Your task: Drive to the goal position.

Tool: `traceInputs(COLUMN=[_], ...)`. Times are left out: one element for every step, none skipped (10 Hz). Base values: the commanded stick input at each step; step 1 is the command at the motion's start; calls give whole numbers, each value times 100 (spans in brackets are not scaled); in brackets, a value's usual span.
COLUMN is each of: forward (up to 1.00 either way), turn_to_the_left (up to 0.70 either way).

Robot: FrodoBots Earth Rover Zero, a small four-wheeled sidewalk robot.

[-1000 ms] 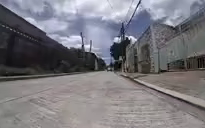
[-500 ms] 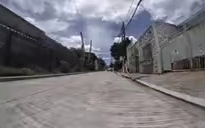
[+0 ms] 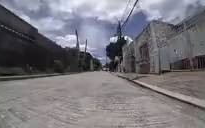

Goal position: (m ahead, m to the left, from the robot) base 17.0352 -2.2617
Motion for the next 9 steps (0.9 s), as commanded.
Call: traceInputs(forward=[70, 70, 70, 70, 70, 70, 70, 70, 70], turn_to_the_left=[-19, -19, -19, -19, -18, -17, -17, -18, -16])
